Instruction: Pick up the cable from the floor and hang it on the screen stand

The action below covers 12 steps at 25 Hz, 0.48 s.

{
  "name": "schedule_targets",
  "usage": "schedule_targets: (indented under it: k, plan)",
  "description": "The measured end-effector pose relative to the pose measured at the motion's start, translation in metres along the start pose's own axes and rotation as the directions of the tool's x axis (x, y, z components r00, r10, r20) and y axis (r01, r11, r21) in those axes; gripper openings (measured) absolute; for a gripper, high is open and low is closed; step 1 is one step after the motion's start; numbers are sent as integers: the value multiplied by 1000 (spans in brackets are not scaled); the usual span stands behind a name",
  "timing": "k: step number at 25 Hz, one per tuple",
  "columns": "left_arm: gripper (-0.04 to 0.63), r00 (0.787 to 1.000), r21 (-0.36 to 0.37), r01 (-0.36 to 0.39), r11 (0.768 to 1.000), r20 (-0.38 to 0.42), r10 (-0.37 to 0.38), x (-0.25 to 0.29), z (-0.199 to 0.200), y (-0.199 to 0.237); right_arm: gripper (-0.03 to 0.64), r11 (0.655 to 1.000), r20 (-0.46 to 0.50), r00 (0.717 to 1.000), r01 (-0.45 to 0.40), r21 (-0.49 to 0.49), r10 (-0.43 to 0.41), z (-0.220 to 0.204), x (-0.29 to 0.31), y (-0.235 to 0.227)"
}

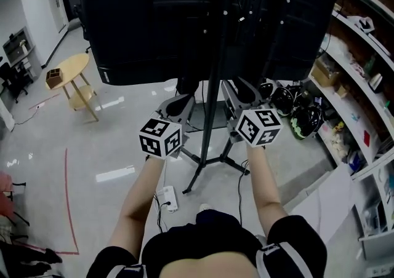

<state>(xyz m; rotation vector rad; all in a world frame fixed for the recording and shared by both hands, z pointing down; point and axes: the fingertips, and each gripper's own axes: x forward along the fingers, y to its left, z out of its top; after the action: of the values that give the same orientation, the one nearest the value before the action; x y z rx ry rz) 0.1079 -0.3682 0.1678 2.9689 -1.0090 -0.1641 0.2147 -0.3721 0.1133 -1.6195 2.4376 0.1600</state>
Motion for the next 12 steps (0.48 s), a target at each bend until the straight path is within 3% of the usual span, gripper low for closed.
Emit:
schedule_targets:
  k: [2, 4, 5, 8, 12]
  plan:
    - [8, 1000, -13, 11, 1000, -11, -11, -17, -12, -15, 147, 1000, -18, 1000, 7, 27, -6, -14, -22, 17]
    - [8, 1000, -33, 16, 999, -25, -17, -35, -27, -28, 57, 997, -38, 999, 8, 74, -5, -31, -44, 35]
    - [8, 999, -47, 14, 999, -31, -16, -44, -35, -33, 45, 995, -49, 999, 4, 104, 1, -40, -54, 45]
    - [8, 999, -90, 4, 996, -43, -8, -70, -56, -48, 25, 984, -88, 996, 1, 177, 15, -66, -82, 73]
    - [8, 998, -139, -10, 990, -62, 1, -105, -82, -67, 23, 985, -156, 988, 2, 171, 25, -94, -116, 110]
